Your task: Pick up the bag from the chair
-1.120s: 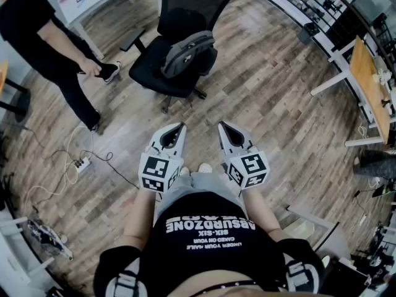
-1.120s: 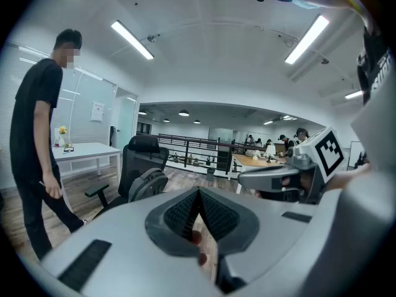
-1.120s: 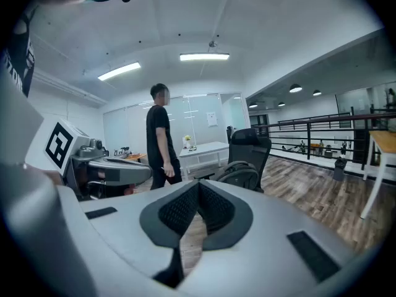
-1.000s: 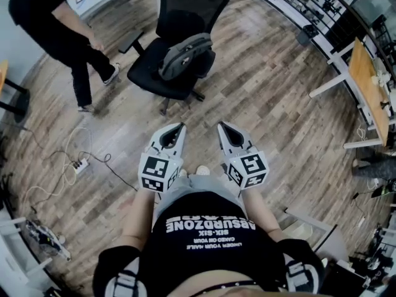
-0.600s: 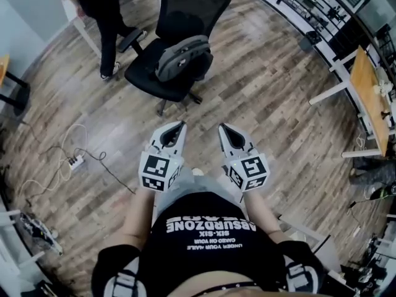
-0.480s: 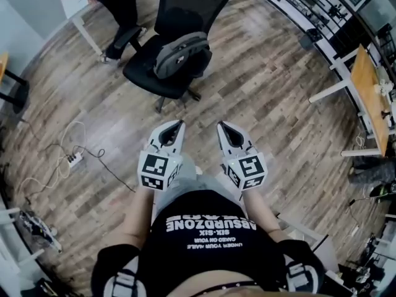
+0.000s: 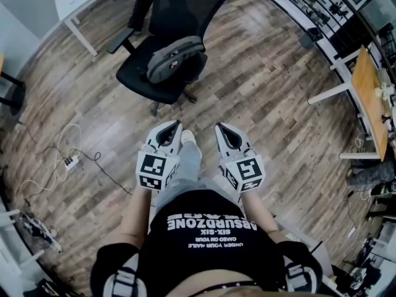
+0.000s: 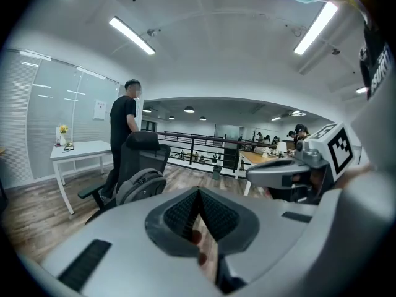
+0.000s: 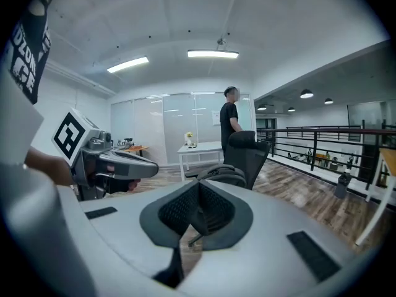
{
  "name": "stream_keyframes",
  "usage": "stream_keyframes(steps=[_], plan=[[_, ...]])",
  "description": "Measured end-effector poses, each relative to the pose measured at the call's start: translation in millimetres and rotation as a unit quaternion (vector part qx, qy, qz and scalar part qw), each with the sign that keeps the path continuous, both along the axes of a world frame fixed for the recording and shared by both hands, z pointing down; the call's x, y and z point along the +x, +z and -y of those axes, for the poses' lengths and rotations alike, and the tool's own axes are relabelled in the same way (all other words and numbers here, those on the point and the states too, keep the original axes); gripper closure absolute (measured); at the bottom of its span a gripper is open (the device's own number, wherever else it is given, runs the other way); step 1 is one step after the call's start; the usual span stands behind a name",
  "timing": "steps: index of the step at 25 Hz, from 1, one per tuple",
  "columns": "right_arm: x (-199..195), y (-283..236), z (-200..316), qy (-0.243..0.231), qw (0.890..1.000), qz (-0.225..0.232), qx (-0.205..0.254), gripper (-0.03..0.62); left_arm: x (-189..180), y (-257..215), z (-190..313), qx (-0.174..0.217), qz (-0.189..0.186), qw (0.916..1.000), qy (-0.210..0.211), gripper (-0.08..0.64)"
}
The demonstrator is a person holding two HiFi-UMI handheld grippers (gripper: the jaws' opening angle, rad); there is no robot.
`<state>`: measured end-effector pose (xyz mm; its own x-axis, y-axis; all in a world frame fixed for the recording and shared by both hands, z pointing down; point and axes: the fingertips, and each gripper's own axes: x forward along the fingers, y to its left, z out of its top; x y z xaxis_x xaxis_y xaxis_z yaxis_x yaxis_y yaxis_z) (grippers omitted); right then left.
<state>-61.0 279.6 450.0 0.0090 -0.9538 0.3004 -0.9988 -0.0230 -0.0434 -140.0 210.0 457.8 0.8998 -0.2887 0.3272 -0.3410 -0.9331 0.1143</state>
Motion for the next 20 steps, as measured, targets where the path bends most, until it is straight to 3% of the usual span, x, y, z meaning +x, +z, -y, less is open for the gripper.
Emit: stream_keyframes(steps=[6,20], plan=[[40,2,38,-0.015,1.0,-0.017,-0.008,0.577,27,16,46,-0.008,0.007,0.9996,-0.025,0.545],[106,9,181,-0.081,0.996,-0.025,-0.035,0.577,95,28,169,-0.036,0.011,0.9968,-0.07,0.545]])
